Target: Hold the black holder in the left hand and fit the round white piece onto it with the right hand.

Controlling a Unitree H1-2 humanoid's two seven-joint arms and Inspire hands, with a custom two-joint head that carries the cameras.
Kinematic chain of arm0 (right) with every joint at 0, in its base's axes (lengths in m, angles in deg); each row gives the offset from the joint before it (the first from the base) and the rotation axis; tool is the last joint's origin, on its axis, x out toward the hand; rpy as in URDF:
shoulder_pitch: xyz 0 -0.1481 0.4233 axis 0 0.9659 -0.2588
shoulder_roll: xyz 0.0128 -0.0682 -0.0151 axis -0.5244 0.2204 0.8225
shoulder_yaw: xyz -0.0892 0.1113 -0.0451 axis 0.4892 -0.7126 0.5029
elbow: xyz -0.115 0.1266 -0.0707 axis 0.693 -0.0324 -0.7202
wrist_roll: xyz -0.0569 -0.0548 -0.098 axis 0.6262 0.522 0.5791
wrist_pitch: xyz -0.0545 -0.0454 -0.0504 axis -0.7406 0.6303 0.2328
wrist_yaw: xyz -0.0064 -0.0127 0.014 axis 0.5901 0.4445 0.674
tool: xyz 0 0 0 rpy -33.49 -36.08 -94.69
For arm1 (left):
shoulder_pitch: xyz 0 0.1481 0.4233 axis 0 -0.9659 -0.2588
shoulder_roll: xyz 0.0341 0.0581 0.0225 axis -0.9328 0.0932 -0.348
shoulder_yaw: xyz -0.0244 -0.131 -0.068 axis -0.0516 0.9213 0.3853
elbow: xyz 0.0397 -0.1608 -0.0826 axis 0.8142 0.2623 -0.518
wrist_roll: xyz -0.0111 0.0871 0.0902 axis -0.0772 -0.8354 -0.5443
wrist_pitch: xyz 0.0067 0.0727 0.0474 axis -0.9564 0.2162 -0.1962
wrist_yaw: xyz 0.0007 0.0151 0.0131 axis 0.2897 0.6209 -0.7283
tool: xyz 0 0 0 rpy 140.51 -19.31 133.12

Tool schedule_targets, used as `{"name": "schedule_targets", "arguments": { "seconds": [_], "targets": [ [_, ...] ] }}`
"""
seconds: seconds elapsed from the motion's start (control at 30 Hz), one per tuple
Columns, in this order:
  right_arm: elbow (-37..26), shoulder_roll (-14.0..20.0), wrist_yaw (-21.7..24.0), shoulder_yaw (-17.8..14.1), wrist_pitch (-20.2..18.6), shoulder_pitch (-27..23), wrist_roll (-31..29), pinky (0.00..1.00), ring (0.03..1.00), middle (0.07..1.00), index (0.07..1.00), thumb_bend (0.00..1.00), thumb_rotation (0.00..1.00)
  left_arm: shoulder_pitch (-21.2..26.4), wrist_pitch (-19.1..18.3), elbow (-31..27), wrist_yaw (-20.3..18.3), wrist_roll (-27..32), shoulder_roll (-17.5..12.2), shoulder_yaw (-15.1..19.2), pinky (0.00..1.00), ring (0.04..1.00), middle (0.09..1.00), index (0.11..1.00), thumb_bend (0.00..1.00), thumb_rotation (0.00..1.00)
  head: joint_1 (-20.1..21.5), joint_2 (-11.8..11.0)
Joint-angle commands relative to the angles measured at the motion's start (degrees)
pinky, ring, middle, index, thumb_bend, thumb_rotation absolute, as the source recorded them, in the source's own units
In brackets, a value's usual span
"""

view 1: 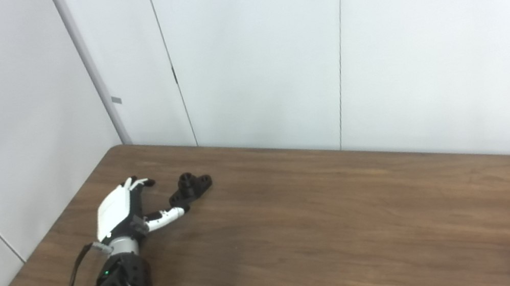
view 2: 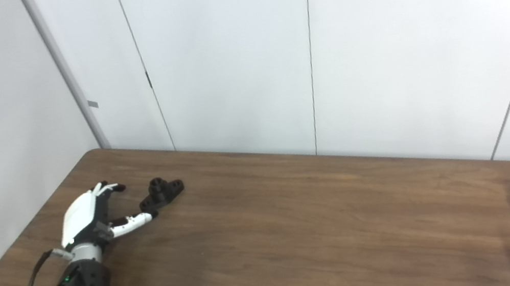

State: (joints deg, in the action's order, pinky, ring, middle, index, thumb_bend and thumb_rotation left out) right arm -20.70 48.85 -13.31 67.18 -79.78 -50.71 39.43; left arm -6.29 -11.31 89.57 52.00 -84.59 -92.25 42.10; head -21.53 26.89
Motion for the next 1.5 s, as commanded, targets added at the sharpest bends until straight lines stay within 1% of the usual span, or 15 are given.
{"name": "schedule_targets", "arguments": {
  "seconds": [0.0, 0.13, 0.23, 0.37, 0.5, 0.63, 0.77, 0.83, 0.97, 1.1, 1.23, 1.27, 1.47],
  "targets": [
    [1.17, -1.09, -0.64, 0.34, 0.42, 1.56, 0.07, 1.0, 1.0, 0.953, 1.0, 0.79, 1.0, 3.19, 1.12, 0.13, 1.84, -0.27, -2.44, -0.32, 1.0, 1.0, 0.986, 0.829, 0.88, 0.43, 0.07, 0.07],
    [1.07, -0.9, -0.07, 0.55, 0.64, 1.6, -0.15, 1.0, 0.996, 0.948, 1.0, 0.77, 1.0, 5.84, 0.84, 3.54, 2.53, -0.23, -2.09, -1.74, 1.0, 1.0, 0.986, 0.809, 0.9, 0.43, 0.24, 0.21],
    [0.98, -0.31, 1.09, 0.98, 0.5, 1.56, -0.92, 1.0, 1.0, 0.993, 1.0, 0.76, 1.0, 7.54, 1.04, 6.04, 3.03, -0.04, -1.83, -2.68, 1.0, 1.0, 0.988, 0.804, 0.91, 0.44, 0.37, 0.22],
    [0.73, -0.46, 0.81, 1.07, 0.24, 1.43, -1.14, 1.0, 1.0, 1.0, 1.0, 0.74, 1.0, 9.11, 1.21, 8.05, 3.37, 0.58, -1.36, -3.52, 1.0, 1.0, 0.993, 0.804, 0.9, 0.44, 0.5, 0.2],
    [0.49, -0.76, 0.54, 0.9, -0.04, 1.34, -1.69, 1.0, 1.0, 1.0, 1.0, 0.74, 1.0, 10.51, 1.6, 10.09, 4.08, 1.18, -1.14, -4.53, 1.0, 1.0, 0.995, 0.797, 0.89, 0.42, 0.74, 0.37],
    [0.18, -0.94, 0.09, 1.02, 0.05, 1.36, -1.13, 1.0, 1.0, 1.0, 1.0, 0.73, 1.0, 11.55, 1.18, 11.66, 4.52, 1.6, -1.15, -5.45, 1.0, 1.0, 1.0, 0.789, 0.88, 0.4, 0.76, 0.42],
    [-0.39, -0.88, 0.12, 1.06, -0.87, 1.48, -1.25, 1.0, 1.0, 1.0, 1.0, 0.72, 1.0, 12.13, 0.82, 12.43, 4.75, 1.93, -1.23, -6.05, 1.0, 1.0, 0.999, 0.78, 0.88, 0.4, 0.83, 0.56],
    [-0.65, -0.85, 0.12, 1.04, -1.12, 1.52, -1.31, 1.0, 1.0, 1.0, 1.0, 0.73, 1.0, 12.31, 0.77, 12.71, 5.01, 2.06, -1.2, -6.15, 1.0, 1.0, 0.997, 0.773, 0.87, 0.39, 0.83, 0.56],
    [-0.35, -0.73, 0.14, 0.92, -0.45, 1.42, -1.31, 1.0, 1.0, 1.0, 1.0, 0.71, 1.0, 12.34, 0.28, 12.8, 5.27, 1.9, -1.21, -6.44, 1.0, 1.0, 0.996, 0.76, 0.87, 0.38, 0.33, 0.73],
    [-0.12, -0.58, 0.19, 0.94, -0.74, 1.36, -1.24, 1.0, 1.0, 1.0, 1.0, 0.7, 1.0, 12.02, 0.06, 12.58, 5.57, 1.81, -1.22, -6.51, 1.0, 1.0, 0.991, 0.747, 0.87, 0.37, 0.16, 0.79],
    [-0.09, -0.64, 0.23, 0.87, -0.9, 1.34, -1.56, 1.0, 1.0, 1.0, 1.0, 0.7, 1.0, 11.56, -1.66, 11.89, 4.96, 1.63, -1.4, -6.64, 1.0, 1.0, 0.989, 0.745, 0.86, 0.36, 0.19, 0.78],
    [-0.06, -0.59, 0.29, 0.92, -0.87, 1.33, -1.54, 1.0, 1.0, 1.0, 1.0, 0.7, 1.0, 11.51, -1.9, 11.9, 4.99, 1.56, -1.48, -6.72, 1.0, 1.0, 0.985, 0.737, 0.85, 0.34, 0.19, 0.78],
    [-0.49, -0.64, 0.32, 0.81, -1.25, 1.4, -2.09, 1.0, 1.0, 1.0, 1.0, 0.68, 1.0, 10.93, -2.44, 11.44, 5.06, 1.43, -2.1, -6.92, 1.0, 1.0, 0.979, 0.72, 0.83, 0.31, -0.07, 1.15]
  ]
}}
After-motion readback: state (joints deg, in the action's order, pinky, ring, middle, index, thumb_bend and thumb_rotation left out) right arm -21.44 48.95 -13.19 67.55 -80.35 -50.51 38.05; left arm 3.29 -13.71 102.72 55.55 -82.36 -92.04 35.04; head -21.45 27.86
